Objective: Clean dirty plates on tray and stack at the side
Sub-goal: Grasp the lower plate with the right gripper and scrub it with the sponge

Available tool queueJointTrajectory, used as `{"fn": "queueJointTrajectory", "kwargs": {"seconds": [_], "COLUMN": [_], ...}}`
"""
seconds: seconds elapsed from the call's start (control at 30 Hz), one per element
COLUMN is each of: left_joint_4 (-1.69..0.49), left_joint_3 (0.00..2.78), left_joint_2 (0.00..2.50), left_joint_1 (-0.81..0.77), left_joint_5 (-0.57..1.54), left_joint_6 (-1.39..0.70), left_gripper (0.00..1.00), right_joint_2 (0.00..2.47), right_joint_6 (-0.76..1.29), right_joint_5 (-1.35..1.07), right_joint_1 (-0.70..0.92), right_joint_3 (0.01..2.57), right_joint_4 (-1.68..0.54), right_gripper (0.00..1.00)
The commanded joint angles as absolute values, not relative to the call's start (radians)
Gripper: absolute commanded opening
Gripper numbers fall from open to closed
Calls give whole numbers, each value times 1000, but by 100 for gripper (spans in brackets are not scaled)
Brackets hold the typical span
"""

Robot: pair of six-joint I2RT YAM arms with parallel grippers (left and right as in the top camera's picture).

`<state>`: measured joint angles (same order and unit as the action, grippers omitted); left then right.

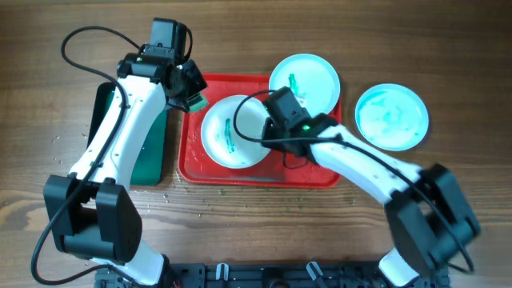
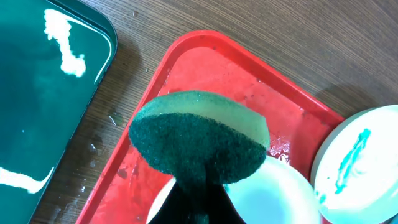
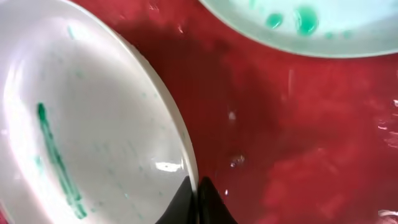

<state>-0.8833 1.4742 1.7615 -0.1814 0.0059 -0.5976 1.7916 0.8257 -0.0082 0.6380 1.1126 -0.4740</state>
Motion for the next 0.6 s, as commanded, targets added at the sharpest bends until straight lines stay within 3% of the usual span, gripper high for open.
{"fn": "queueJointTrajectory", "kwargs": {"seconds": [0.0,0.13,0.4,0.57], "left_joint_4": [-911,-915,-520,-463], "left_joint_3": [1484,1393,1012,897], "left_joint_2": [1755,1756,1757,1784], "left_joint_1": [-181,-186,-287,-316], "left_joint_5": [10,11,38,-262], "left_joint_6": [-607,-501,-160,-291], "left_gripper": [4,4,4,4], "right_joint_2": [1928,1988,1991,1991], "right_joint_6": [805,735,693,691], "right_joint_5": [-94,-228,-262,-265], "right_joint_1": [636,605,601,601], "right_joint_3": [1229,1240,1240,1240], "right_joint_4": [-483,-445,-430,-429], "right_gripper": [4,4,4,4]}}
